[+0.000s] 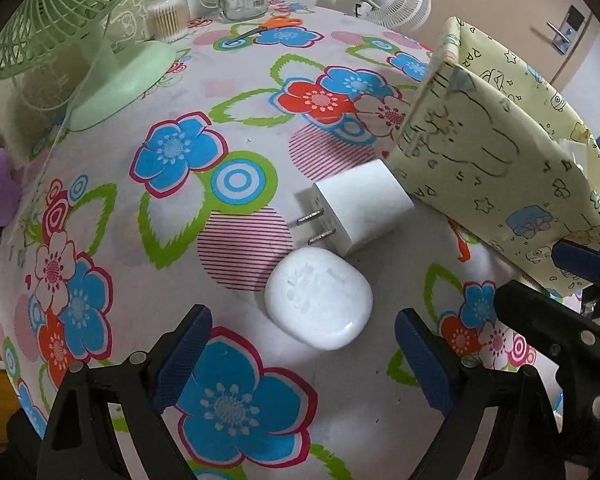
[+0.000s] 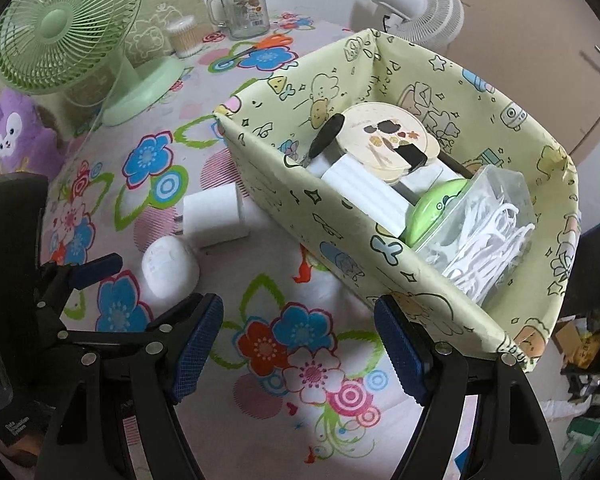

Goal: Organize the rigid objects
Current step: 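Grasp the white earbud case with the left gripper while the right grasps the white charger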

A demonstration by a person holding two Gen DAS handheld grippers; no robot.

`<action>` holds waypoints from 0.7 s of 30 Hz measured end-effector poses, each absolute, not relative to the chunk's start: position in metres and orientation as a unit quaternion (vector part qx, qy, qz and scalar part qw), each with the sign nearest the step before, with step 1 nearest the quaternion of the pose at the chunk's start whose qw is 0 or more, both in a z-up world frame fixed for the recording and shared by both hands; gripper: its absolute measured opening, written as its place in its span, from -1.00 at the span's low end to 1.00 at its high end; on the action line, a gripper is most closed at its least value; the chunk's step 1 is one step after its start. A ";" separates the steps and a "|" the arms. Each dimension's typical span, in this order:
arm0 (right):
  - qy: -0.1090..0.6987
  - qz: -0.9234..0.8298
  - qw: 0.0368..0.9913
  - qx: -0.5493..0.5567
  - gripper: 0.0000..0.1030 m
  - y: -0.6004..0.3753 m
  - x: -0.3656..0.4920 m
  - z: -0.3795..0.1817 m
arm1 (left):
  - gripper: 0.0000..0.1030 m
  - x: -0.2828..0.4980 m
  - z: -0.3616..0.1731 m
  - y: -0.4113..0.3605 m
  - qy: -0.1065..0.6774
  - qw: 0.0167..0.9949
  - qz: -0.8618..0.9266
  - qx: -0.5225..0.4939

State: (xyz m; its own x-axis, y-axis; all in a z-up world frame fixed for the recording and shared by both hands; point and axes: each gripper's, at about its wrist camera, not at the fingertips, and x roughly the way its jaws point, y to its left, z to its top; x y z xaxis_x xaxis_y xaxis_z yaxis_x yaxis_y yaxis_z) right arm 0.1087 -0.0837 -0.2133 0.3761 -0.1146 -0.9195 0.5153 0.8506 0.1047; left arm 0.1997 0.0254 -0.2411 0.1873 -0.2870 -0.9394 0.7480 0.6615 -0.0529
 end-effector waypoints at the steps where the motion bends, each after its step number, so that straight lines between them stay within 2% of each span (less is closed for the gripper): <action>1: 0.524 -0.195 0.806 0.195 0.57 -0.087 0.109 -0.215 | 0.76 0.202 -0.242 0.024 0.534 0.740 -0.349 0.214; 3: 0.527 -0.192 0.802 0.205 0.57 -0.092 0.111 -0.218 | 0.69 0.205 -0.243 0.022 0.536 0.740 -0.347 0.210; 5: 0.530 -0.190 0.798 0.214 0.57 -0.095 0.112 -0.220 | 0.51 0.205 -0.244 0.019 0.537 0.739 -0.346 0.212; 9: 0.534 -0.187 0.795 0.217 0.56 -0.096 0.115 -0.223 | 0.29 0.205 -0.245 0.015 0.532 0.743 -0.342 0.220; 10: 0.535 -0.186 0.796 0.216 0.56 -0.095 0.116 -0.224 | 0.13 0.204 -0.245 0.015 0.531 0.743 -0.344 0.219; 21: 0.535 -0.177 0.805 0.188 0.56 -0.084 0.126 -0.223 | 0.11 0.200 -0.239 0.038 0.532 0.753 -0.326 0.210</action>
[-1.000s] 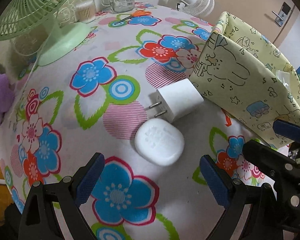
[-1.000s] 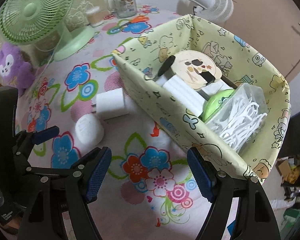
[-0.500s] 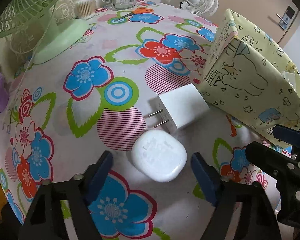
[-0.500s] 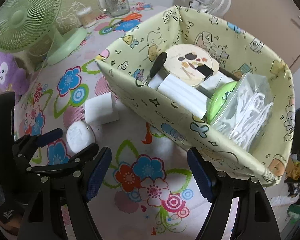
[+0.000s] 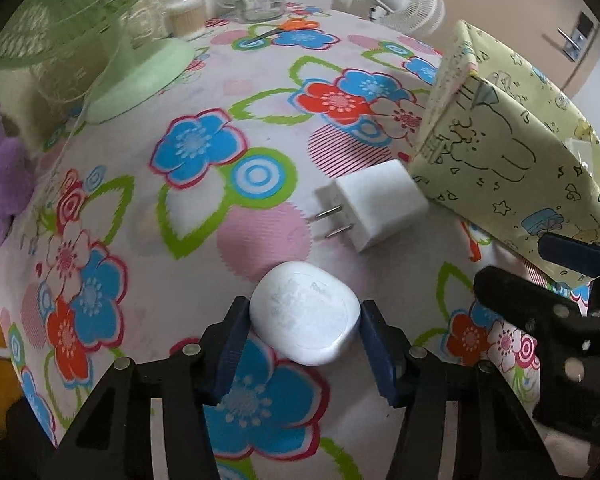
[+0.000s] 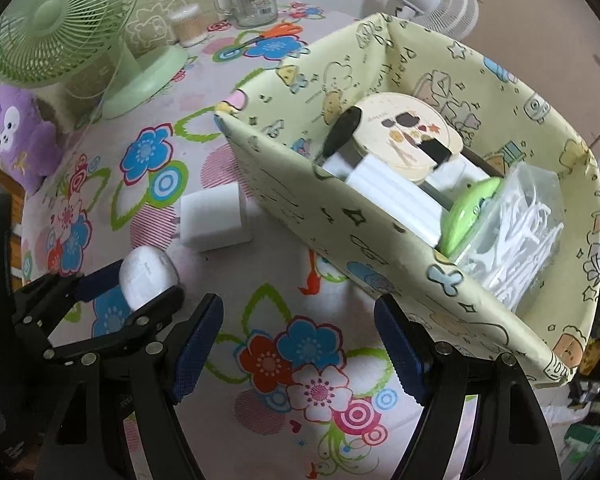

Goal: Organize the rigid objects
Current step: 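Grasp the white earbud case with the left gripper while the right grasps the white charger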

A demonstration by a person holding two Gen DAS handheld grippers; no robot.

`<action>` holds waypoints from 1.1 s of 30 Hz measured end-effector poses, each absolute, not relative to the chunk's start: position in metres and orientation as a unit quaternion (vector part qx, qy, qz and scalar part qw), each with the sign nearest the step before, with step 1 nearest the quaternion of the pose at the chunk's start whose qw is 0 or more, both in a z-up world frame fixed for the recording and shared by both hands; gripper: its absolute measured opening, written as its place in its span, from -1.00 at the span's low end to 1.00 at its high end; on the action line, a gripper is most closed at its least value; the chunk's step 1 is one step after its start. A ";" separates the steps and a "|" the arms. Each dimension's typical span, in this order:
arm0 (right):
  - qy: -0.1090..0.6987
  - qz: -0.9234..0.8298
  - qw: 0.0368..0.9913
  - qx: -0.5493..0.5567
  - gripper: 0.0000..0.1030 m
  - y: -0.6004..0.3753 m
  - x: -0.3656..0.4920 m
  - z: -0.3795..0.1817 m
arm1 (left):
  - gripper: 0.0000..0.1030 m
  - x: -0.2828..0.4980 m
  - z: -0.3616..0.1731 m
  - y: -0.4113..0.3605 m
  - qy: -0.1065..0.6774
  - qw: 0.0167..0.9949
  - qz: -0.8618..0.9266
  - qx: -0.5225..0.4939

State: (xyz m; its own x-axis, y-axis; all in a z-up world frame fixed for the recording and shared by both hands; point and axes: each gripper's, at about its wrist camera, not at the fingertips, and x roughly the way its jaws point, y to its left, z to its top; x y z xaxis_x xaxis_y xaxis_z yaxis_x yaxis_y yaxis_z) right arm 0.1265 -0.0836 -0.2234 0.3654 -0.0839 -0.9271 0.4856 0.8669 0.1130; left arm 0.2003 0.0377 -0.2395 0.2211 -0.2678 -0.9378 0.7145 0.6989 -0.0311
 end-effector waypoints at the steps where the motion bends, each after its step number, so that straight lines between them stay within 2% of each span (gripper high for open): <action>1: 0.534 -0.176 0.806 0.184 0.56 -0.082 0.128 -0.223 | 0.11 0.200 -0.239 0.042 0.534 0.753 -0.323 0.206; 17: 0.523 -0.142 0.836 0.087 0.56 -0.040 0.173 -0.237 | 0.11 0.212 -0.239 0.105 0.560 0.785 -0.226 0.141; 33: 0.501 -0.177 0.845 0.061 0.56 -0.032 0.204 -0.251 | 0.11 0.227 -0.242 0.110 0.568 0.785 -0.225 0.104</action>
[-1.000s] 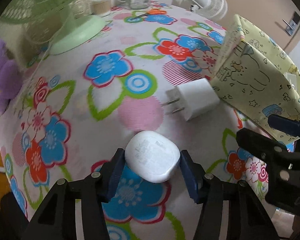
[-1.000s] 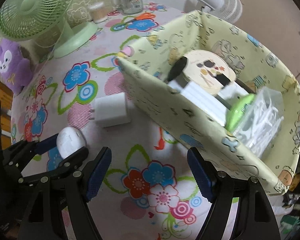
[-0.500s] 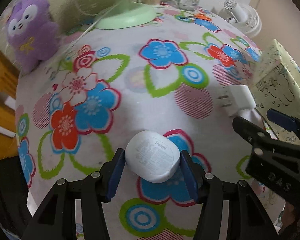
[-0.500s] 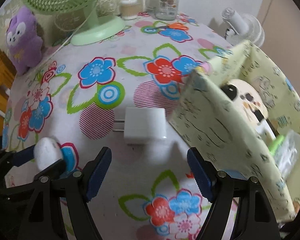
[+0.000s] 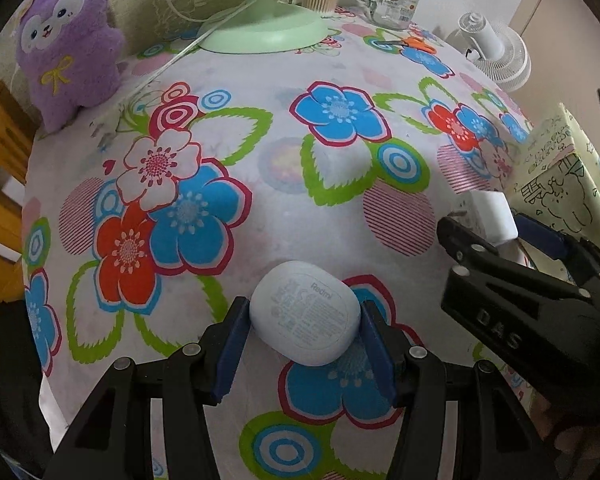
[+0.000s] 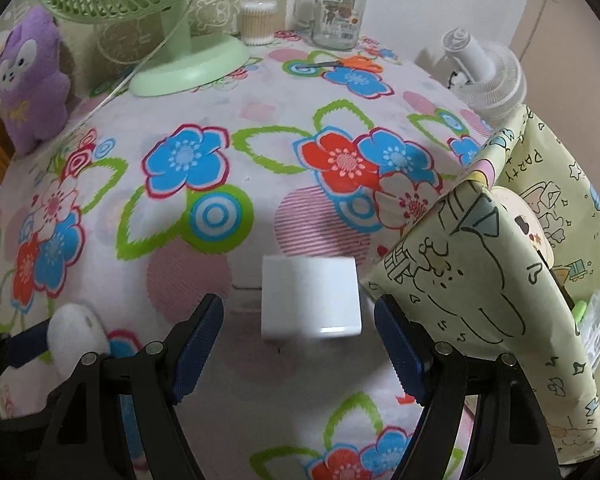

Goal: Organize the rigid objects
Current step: 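Grasp the white earbud case with the left gripper while the right grasps the white charger, then carry the earbud case and charger in both grippers over the fabric box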

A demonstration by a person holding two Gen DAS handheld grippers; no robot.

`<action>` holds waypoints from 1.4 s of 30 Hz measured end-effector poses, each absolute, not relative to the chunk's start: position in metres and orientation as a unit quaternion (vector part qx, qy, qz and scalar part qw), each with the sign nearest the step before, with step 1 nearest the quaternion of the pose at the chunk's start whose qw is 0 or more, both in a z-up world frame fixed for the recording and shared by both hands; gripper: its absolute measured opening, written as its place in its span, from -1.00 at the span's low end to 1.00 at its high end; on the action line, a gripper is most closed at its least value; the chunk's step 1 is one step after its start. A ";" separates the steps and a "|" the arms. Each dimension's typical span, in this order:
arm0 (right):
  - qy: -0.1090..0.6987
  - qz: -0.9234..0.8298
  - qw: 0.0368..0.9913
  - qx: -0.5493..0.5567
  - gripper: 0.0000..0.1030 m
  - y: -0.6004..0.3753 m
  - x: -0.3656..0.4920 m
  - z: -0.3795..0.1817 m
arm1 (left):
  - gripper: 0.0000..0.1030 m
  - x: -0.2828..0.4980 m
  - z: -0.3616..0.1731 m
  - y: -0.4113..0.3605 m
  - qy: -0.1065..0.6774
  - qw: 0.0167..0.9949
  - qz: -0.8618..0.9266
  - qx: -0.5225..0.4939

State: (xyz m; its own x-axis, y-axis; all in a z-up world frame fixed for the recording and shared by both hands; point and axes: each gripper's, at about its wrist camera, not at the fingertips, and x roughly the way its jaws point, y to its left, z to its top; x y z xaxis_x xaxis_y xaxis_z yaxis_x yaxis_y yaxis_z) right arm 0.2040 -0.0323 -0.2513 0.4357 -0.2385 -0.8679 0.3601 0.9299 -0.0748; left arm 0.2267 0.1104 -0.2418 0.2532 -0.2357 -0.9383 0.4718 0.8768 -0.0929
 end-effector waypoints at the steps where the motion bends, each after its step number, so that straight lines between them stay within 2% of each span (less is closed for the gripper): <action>1: 0.492 -0.186 0.848 0.057 0.56 -0.032 0.205 -0.252 | 0.11 0.228 -0.242 0.111 0.568 0.785 -0.225 0.102; 8: 0.481 -0.179 0.856 0.065 0.56 -0.035 0.217 -0.258 | 0.11 0.231 -0.242 0.109 0.567 0.785 -0.225 0.104; 13: 0.485 -0.159 0.855 0.086 0.48 -0.039 0.214 -0.259 | 0.11 0.231 -0.242 0.108 0.565 0.787 -0.225 0.106; 17: 0.484 -0.146 0.859 0.081 0.24 -0.035 0.213 -0.258 | 0.11 0.231 -0.243 0.108 0.564 0.787 -0.226 0.107; 32: 0.525 -0.147 0.834 0.089 0.24 -0.038 0.187 -0.253 | 0.11 0.220 -0.236 0.110 0.561 0.790 -0.225 0.099; 42: 0.521 -0.134 0.839 0.080 0.24 -0.025 0.160 -0.238 | 0.11 0.192 -0.221 0.115 0.553 0.798 -0.223 0.089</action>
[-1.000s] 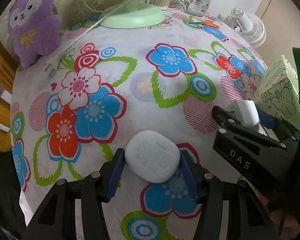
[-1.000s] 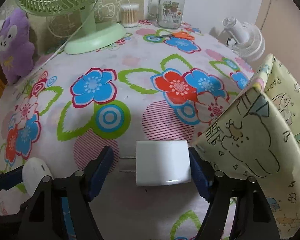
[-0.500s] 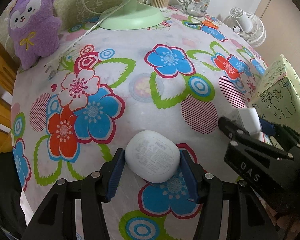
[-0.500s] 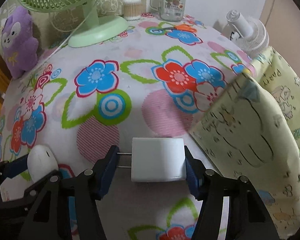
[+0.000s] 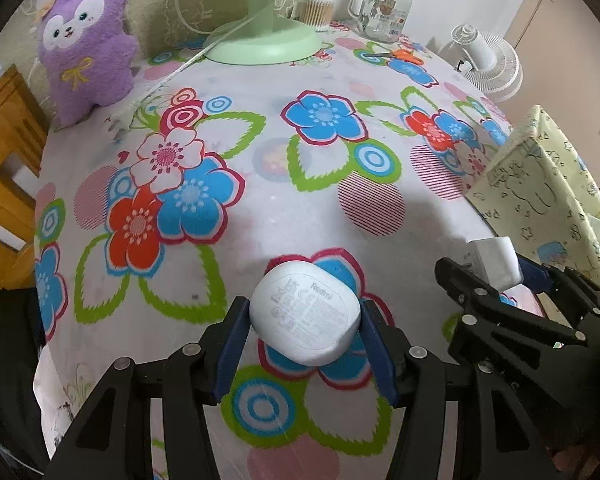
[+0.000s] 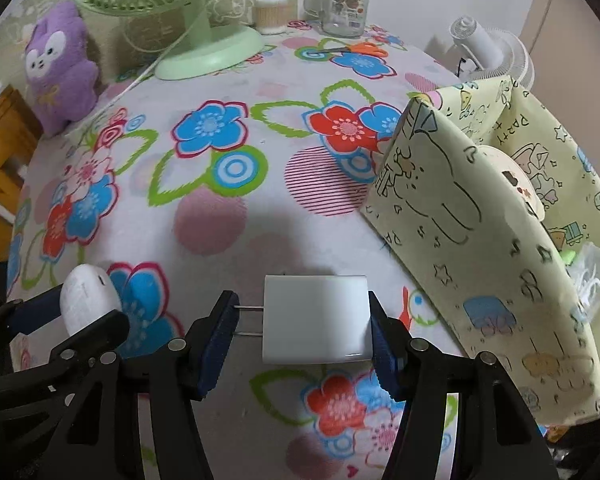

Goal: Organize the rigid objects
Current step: 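Carry the earbud case and charger in both grippers over the fabric box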

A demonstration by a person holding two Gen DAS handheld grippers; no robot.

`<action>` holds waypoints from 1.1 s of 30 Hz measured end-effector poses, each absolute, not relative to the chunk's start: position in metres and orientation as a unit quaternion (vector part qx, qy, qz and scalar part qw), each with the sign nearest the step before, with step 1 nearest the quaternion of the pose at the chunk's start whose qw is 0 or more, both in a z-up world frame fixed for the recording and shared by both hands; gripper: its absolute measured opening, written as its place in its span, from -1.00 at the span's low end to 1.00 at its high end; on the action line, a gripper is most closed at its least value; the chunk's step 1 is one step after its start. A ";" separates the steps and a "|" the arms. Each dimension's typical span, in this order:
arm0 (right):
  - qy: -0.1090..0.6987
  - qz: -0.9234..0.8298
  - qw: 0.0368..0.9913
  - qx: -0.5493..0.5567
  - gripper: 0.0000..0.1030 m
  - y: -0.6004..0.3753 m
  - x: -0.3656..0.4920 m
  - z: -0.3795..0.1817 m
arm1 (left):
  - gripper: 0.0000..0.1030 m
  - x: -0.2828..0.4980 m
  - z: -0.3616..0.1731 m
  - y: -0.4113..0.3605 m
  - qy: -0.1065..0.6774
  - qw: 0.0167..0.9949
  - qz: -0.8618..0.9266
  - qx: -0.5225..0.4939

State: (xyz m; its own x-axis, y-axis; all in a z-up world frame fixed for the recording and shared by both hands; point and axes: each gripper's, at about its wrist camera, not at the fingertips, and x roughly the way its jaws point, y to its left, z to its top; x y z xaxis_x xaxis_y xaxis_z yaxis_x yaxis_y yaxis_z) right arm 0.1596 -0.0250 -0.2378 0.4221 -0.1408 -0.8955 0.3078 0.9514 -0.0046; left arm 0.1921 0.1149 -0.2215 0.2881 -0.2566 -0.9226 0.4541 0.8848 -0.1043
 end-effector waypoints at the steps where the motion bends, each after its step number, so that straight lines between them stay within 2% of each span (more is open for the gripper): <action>1: 0.519 -0.132 0.840 0.080 0.24 -0.024 0.156 -0.236 | 0.11 0.189 -0.220 0.115 0.553 0.798 -0.223 0.087; 33: 0.482 -0.092 0.869 0.065 0.24 -0.035 0.077 -0.142 | 0.11 0.118 -0.133 0.105 0.509 0.831 -0.210 0.079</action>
State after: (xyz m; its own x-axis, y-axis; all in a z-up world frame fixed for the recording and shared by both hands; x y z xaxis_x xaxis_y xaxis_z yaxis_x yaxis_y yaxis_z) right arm 0.0769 -0.0347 -0.1424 0.5184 -0.0959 -0.8498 0.2222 0.9747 0.0255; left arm 0.1180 0.1049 -0.1334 0.3937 -0.2693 -0.8789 0.4299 0.8991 -0.0829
